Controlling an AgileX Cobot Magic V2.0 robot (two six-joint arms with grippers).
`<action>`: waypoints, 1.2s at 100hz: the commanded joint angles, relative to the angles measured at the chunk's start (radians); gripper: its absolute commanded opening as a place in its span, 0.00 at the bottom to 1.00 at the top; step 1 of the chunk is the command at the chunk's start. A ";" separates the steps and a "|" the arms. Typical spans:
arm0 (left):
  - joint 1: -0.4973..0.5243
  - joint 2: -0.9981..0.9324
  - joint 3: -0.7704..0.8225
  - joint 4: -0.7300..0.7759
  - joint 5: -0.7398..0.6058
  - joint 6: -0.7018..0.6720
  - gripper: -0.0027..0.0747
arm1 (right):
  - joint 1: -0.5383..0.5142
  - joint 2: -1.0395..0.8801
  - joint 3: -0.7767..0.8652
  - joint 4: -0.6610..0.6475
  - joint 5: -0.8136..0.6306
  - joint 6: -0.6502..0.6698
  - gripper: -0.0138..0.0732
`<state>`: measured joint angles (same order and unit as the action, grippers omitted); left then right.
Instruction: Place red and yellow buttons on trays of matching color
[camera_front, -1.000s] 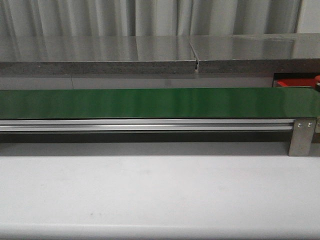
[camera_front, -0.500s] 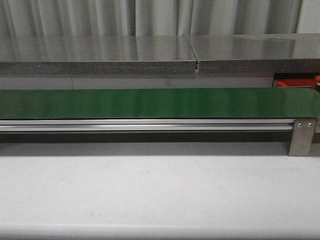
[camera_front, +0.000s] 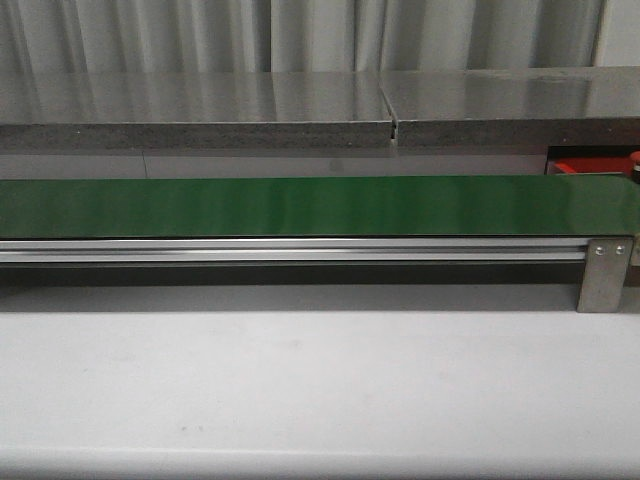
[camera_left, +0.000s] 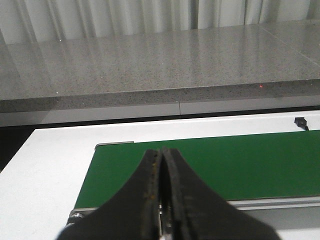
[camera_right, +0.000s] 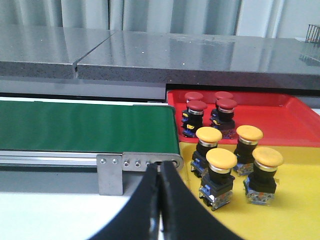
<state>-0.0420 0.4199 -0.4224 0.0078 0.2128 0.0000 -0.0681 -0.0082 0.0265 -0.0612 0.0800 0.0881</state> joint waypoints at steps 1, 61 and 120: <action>0.005 -0.050 0.030 0.007 -0.149 -0.015 0.01 | -0.001 -0.022 -0.023 -0.011 -0.080 -0.005 0.02; 0.007 -0.424 0.417 -0.021 -0.259 -0.015 0.01 | -0.001 -0.022 -0.023 -0.011 -0.080 -0.005 0.02; 0.006 -0.458 0.452 -0.035 -0.213 -0.015 0.01 | -0.001 -0.020 -0.023 -0.011 -0.080 -0.005 0.02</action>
<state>-0.0364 -0.0041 0.0030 -0.0176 0.0739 -0.0069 -0.0681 -0.0082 0.0265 -0.0612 0.0800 0.0881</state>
